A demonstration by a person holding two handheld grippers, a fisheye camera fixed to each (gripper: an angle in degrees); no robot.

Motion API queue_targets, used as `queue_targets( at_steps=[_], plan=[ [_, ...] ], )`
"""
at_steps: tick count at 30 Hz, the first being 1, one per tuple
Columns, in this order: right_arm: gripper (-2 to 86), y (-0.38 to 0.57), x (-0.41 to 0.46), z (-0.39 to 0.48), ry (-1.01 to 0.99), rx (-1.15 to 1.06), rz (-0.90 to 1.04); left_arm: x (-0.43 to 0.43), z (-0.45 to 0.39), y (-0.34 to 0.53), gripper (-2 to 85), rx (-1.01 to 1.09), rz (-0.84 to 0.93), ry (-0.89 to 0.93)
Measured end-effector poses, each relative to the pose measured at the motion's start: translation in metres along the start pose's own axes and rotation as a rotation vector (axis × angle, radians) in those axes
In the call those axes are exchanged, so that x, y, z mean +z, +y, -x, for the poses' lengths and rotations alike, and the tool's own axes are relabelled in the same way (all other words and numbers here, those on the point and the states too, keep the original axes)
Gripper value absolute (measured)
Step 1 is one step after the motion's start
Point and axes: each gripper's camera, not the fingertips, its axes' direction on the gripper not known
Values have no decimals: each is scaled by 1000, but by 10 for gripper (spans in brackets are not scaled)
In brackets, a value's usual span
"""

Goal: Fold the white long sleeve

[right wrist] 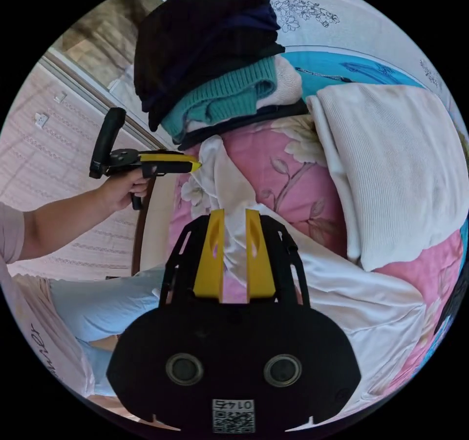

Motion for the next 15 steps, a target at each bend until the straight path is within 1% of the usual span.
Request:
queue_targets(
  at_steps=[2, 6, 10, 13, 15],
  plan=[
    [40, -10, 20, -1, 28, -12, 99, -6, 4, 5, -9, -10, -10, 6],
    [20, -5, -2, 1, -40, -50, 50, -42, 3, 24, -10, -16, -49, 56],
    [10, 0, -28, 4, -178, -105, 13, -78, -8, 41, -10, -7, -42, 16],
    [4, -4, -26, 4, -234, -128, 61, -71, -3, 42, -10, -24, -25, -29],
    [1, -6, -24, 3, -203, -123, 64, -39, 9, 39, -10, -54, 7, -29]
  ],
)
